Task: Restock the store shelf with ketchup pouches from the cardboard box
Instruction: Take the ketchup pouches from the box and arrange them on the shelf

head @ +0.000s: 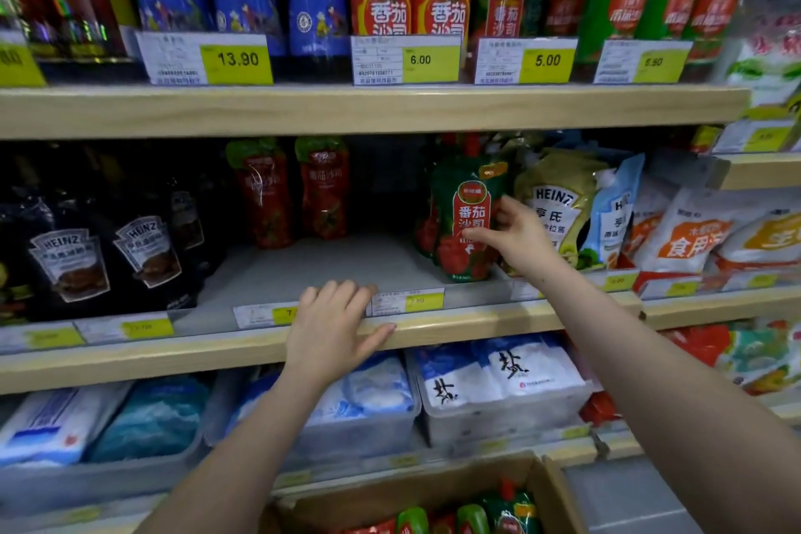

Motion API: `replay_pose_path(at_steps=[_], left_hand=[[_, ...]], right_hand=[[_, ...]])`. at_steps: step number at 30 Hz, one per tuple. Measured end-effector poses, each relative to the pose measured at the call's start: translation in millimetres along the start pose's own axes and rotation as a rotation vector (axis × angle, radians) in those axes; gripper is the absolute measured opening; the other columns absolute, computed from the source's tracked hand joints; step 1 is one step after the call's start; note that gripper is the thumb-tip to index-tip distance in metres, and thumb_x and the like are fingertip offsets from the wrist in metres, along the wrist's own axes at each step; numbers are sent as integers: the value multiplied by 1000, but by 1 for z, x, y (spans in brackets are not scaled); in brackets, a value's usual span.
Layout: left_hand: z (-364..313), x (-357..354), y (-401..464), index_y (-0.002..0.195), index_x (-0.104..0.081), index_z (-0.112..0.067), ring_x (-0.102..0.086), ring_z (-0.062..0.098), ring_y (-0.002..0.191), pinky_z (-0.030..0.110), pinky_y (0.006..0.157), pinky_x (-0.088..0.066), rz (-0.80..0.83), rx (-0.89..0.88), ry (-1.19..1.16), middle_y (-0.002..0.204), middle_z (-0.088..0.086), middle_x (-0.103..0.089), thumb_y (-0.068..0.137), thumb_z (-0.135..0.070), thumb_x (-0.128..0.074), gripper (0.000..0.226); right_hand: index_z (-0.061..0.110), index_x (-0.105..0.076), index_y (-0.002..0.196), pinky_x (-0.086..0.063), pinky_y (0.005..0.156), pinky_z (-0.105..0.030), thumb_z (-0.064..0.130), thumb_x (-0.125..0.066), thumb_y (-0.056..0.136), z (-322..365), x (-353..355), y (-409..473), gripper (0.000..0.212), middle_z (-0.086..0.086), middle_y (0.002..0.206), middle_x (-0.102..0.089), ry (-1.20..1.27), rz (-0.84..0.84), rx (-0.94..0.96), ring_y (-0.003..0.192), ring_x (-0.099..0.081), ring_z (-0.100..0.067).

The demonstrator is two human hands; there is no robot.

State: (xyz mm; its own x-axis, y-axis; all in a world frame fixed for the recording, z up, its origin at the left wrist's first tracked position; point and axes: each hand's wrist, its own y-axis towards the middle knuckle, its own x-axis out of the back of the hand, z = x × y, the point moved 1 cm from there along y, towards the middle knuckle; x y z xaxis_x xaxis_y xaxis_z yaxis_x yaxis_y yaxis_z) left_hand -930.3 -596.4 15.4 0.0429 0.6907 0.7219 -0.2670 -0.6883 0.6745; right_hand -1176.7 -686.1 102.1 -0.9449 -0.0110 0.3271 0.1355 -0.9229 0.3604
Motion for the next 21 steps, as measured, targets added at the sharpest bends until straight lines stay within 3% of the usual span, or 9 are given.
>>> replay_pose_path(at_steps=[3,6,9,14,21], left_hand=[[0,-1,-1,103,-59,-18,-54,23,73,33,64,-39,-16,-3,-11,81,-2,-58,83,-59,-42,49],[0,-3,-1,103,-58,-19,-53,22,72,33,64,-38,-15,2,2,81,-2,-57,83,-60,-41,49],[-1,-2,-1,104,-58,-19,-53,21,73,33,65,-38,-4,6,-2,81,-3,-57,84,-60,-40,49],[0,-2,0,107,-58,-21,-54,20,74,33,66,-38,15,24,-17,83,-5,-58,85,-61,-38,50],[-1,0,-1,105,-60,-19,-54,22,73,33,64,-39,-19,15,-1,81,-2,-57,84,-60,-40,50]], right_hand=[[16,-53,109,-46,81,-25,13,-73,74,-14,-5,4,40,2,103,-61,0,9,-73,90,-57,-6],[14,-48,119,-44,75,-17,14,-69,79,-19,-8,7,45,1,111,-58,37,16,-111,89,-54,1],[14,-42,127,-43,87,-27,20,-68,81,-20,-9,5,54,-5,125,-56,-24,46,-145,103,-53,-10],[12,-42,123,-49,86,-36,37,-78,68,-25,-18,-5,71,-8,121,-61,-297,-85,-182,106,-59,-25],[7,-43,123,-46,90,-39,28,-78,70,-24,-36,6,67,-14,125,-58,-343,-132,-238,112,-56,-31]])
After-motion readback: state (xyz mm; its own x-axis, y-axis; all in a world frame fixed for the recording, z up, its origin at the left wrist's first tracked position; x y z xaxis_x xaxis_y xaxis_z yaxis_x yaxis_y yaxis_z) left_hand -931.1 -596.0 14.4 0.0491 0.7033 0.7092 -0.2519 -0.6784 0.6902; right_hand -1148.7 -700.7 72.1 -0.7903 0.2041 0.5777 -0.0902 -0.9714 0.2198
